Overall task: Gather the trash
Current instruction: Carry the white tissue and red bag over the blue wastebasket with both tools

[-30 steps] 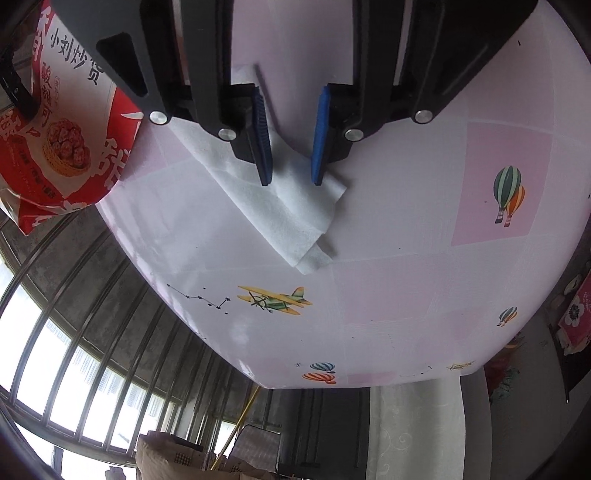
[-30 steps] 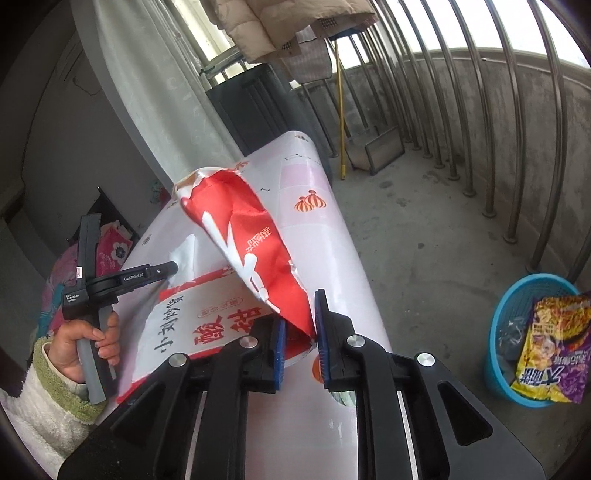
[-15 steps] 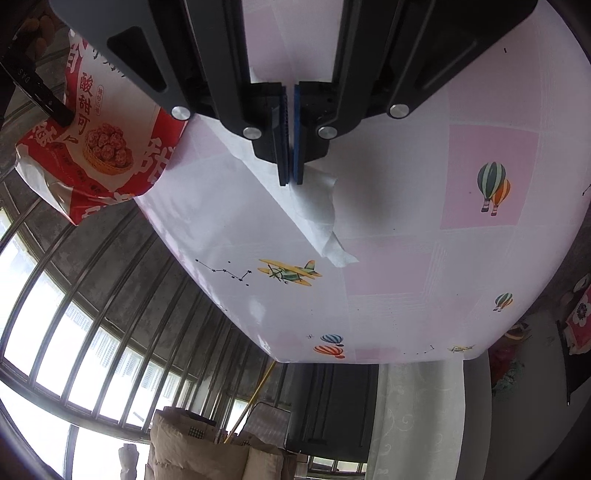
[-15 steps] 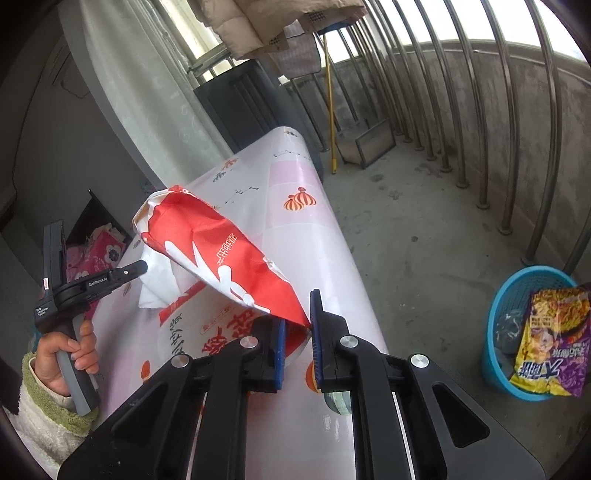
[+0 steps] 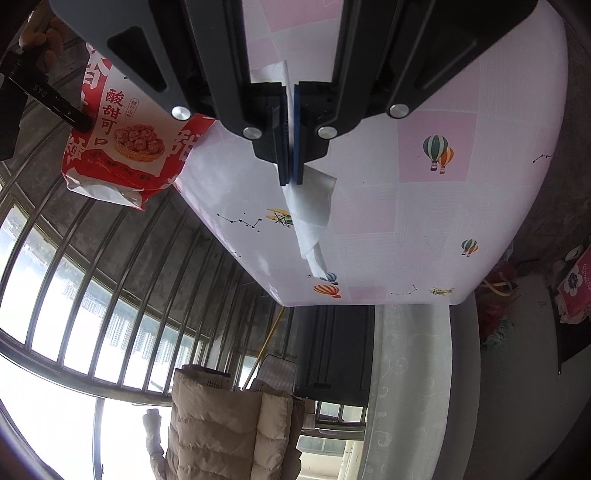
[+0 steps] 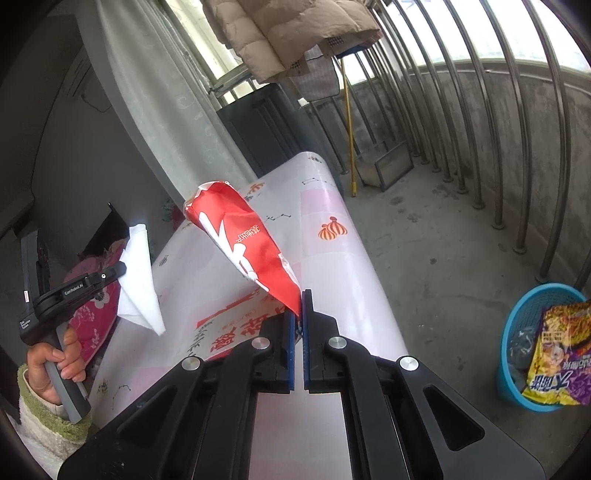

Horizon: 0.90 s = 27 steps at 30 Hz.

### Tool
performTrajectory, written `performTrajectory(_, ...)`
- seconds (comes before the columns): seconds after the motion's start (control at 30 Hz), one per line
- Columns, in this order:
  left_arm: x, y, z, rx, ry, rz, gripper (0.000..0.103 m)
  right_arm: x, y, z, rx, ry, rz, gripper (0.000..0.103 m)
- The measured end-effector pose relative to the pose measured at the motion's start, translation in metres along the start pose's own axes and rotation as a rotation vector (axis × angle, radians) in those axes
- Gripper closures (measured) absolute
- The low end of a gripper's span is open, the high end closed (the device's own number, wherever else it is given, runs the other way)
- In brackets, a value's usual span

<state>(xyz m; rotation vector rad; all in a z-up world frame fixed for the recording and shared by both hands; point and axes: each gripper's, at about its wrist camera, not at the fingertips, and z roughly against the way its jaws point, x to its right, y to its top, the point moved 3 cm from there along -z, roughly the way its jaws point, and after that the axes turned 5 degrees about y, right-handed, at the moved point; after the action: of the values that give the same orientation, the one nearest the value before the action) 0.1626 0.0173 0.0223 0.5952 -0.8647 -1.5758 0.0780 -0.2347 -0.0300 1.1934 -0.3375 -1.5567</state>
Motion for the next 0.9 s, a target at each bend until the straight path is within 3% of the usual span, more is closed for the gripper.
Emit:
performTrajectory(0.63, 0.007, 0.004, 0.051, 0.141, 0.026, -0.056, 0.102, -0.015, 0.01, 0.017, 0.07, 0.044, 0.041, 0.102)
performTrajectory(0.8, 0.015, 0.012, 0.06, 0.172, -0.004, -0.071, 0.102, -0.011, 0.013, 0.032, 0.127, 0.035, 0.038, 0.102)
performTrajectory(0.9, 0.031, 0.023, 0.063, 0.185, -0.065, -0.087, 0.102, 0.001, 0.016, 0.049, 0.175, -0.009, 0.015, 0.102)
